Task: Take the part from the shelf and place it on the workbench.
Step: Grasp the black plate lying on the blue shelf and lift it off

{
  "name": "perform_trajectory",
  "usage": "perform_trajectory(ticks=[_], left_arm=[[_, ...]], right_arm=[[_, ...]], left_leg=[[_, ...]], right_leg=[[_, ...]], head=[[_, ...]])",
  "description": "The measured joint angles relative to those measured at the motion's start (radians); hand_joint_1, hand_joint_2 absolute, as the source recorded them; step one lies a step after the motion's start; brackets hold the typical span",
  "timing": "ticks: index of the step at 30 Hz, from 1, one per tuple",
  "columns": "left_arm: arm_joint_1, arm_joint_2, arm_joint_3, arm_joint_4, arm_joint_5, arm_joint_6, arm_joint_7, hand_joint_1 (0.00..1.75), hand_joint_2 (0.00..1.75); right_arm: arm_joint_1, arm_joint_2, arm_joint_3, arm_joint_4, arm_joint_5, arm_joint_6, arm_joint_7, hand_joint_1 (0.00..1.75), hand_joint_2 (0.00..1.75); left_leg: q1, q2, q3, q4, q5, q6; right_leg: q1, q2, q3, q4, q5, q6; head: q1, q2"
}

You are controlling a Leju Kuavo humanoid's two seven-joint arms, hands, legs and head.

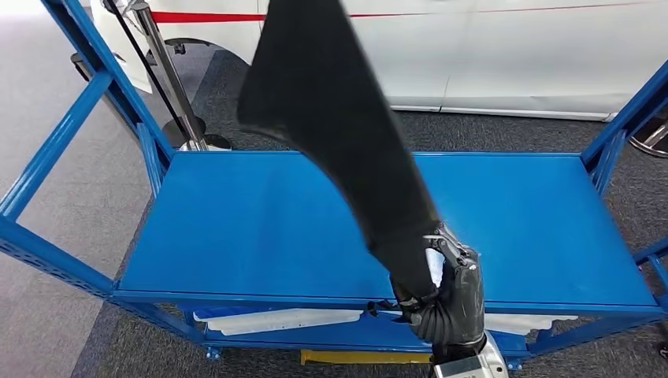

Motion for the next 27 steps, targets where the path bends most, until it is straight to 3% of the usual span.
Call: perform_trajectory(ticks=[2, 3, 4, 7, 9, 12, 14, 16, 17, 18, 19, 20, 23, 27], left_arm=[[0.001, -0.001, 0.000, 0.000, -0.005, 0.000, 0.001, 0.00, 1.75], [0.001, -0.001, 0.000, 0.000, -0.006, 0.000, 0.001, 0.00, 1.75], [0.001, -0.002, 0.000, 0.000, -0.007, 0.001, 0.001, 0.00, 1.75], [-0.001, -0.001, 0.001, 0.000, 0.000, 0.000, 0.000, 0.00, 1.75], [-0.003, -0.001, 0.002, 0.001, 0.006, 0.000, 0.003, 0.00, 1.75], [-0.002, -0.004, 0.006, 0.001, 0.011, 0.002, 0.015, 0.00, 1.75], [-0.001, -0.007, 0.009, 0.002, 0.014, 0.000, 0.019, 0.00, 1.75], [-0.002, -0.008, 0.010, 0.002, 0.015, -0.007, 0.020, 0.00, 1.75], [-0.001, -0.008, 0.011, 0.002, 0.016, -0.011, 0.020, 0.00, 1.75], [-0.001, -0.008, 0.012, 0.002, 0.016, -0.013, 0.020, 0.00, 1.75], [-0.001, -0.008, 0.014, 0.002, 0.018, -0.014, 0.020, 0.00, 1.75], [-0.001, -0.008, 0.015, 0.002, 0.020, -0.015, 0.022, 0.00, 1.75], [-0.001, -0.009, 0.019, 0.003, 0.025, -0.013, 0.027, 0.00, 1.75], [0.000, -0.008, 0.026, 0.003, 0.026, -0.013, 0.030, 0.00, 1.75]], right_arm=[[0.010, 0.000, -0.002, -0.002, -0.004, 0.006, 0.000, 1.75, 1.75], [0.014, 0.000, -0.003, -0.002, -0.005, 0.007, 0.000, 1.75, 1.75], [0.017, 0.000, -0.003, -0.002, -0.006, 0.009, 0.001, 1.75, 1.75], [0.023, 0.001, -0.006, -0.004, -0.022, 0.020, 0.012, 1.75, 1.75], [0.033, 0.004, -0.011, -0.005, -0.052, 0.032, 0.020, 1.75, 1.75], [0.055, 0.010, -0.019, -0.005, -0.123, 0.063, 0.015, 1.75, 1.75], [0.076, 0.011, -0.024, -0.003, -0.175, 0.091, -0.010, 1.75, 1.75], [0.100, 0.011, -0.027, 0.003, -0.215, 0.116, -0.042, 1.75, 1.75], [0.111, 0.011, -0.028, 0.006, -0.227, 0.124, -0.054, 1.75, 1.75], [0.120, 0.011, -0.028, 0.011, -0.234, 0.129, -0.061, 1.75, 1.75], [0.128, 0.011, -0.029, 0.014, -0.242, 0.133, -0.068, 1.75, 1.75], [0.136, 0.011, -0.029, 0.017, -0.253, 0.138, -0.079, 1.75, 1.75], [0.163, 0.011, -0.029, 0.019, -0.286, 0.151, -0.122, 1.75, 1.75], [0.189, 0.011, -0.030, 0.018, -0.294, 0.152, -0.140, 1.75, 1.75]], left_leg=[[0.000, 0.000, -0.060, 0.125, -0.050, -0.003], [0.000, 0.000, -0.073, 0.150, -0.049, -0.002], [0.000, 0.000, -0.067, 0.134, -0.028, 0.001], [-0.007, 0.001, 0.025, -0.064, 0.070, 0.021], [-0.014, 0.002, 0.055, -0.132, 0.088, 0.032], [-0.013, 0.002, 0.058, -0.144, 0.099, 0.043], [-0.007, 0.005, 0.059, -0.156, 0.113, 0.054], [-0.006, 0.007, 0.053, -0.156, 0.116, 0.058], [-0.007, 0.007, 0.049, -0.154, 0.117, 0.058], [-0.007, 0.008, 0.045, -0.150, 0.117, 0.057], [-0.006, 0.008, 0.041, -0.146, 0.117, 0.057], [-0.005, 0.008, 0.037, -0.142, 0.117, 0.056], [-0.006, 0.005, 0.027, -0.125, 0.116, 0.043], [-0.005, 0.003, 0.018, -0.120, 0.123, 0.015]], right_leg=[[0.004, 0.000, 0.000, 0.001, -0.001, -0.003], [0.006, 0.000, 0.000, 0.001, -0.001, -0.004], [0.009, 0.000, 0.002, 0.002, -0.002, -0.005], [0.015, 0.002, 0.008, 0.003, -0.005, -0.003], [0.015, 0.002, 0.006, 0.004, -0.006, 0.005], [0.015, 0.002, 0.006, 0.006, -0.009, 0.022], [0.014, 0.002, -0.012, 0.055, -0.051, 0.032], [0.007, 0.002, -0.063, 0.177, -0.126, 0.039], [0.004, 0.002, -0.088, 0.237, -0.153, 0.043], [0.001, 0.001, -0.101, 0.271, -0.162, 0.047], [-0.003, 0.001, -0.095, 0.266, -0.150, 0.050], [-0.007, 0.000, -0.068, 0.221, -0.123, 0.052], [-0.010, 0.001, 0.027, 0.042, -0.050, 0.050], [-0.004, 0.004, 0.023, 0.018, -0.028, 0.023]], head=[[0.000, 0.000], [0.000, 0.000], [0.000, 0.000], [0.000, 0.000], [0.000, 0.000], [0.000, 0.000], [0.000, 0.000], [0.000, 0.000], [0.000, 0.000], [0.000, 0.000], [0.000, 0.000], [0.000, 0.000], [0.000, 0.000], [0.000, 0.000]])
